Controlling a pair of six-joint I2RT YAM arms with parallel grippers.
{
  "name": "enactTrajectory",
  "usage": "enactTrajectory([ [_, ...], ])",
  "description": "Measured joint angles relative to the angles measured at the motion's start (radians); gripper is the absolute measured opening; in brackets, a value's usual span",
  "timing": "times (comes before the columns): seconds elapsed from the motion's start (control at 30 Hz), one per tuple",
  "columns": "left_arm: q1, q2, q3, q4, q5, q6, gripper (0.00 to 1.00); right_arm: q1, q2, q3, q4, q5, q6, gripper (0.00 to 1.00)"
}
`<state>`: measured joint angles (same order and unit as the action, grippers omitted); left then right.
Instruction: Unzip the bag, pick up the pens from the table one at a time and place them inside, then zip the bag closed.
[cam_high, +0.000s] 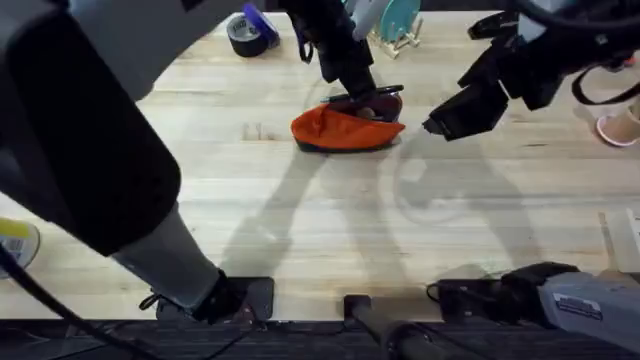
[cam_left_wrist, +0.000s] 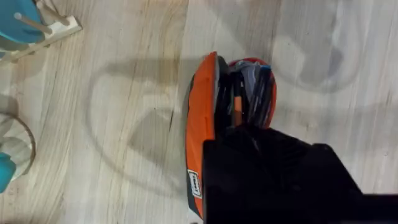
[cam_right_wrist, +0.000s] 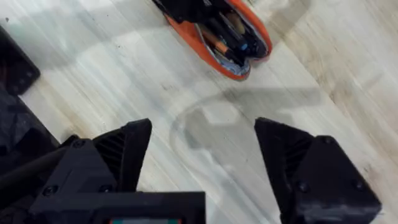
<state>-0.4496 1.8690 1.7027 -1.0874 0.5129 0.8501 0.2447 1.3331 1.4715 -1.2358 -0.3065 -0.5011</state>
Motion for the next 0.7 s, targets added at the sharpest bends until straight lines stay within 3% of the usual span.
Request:
enactTrajectory([
  [0.7,-0.013,0.073,0.0,0.041,0.038,0.0,0.042,0.0,0.0,0.0,0.0,0.0,0.0,0.996],
])
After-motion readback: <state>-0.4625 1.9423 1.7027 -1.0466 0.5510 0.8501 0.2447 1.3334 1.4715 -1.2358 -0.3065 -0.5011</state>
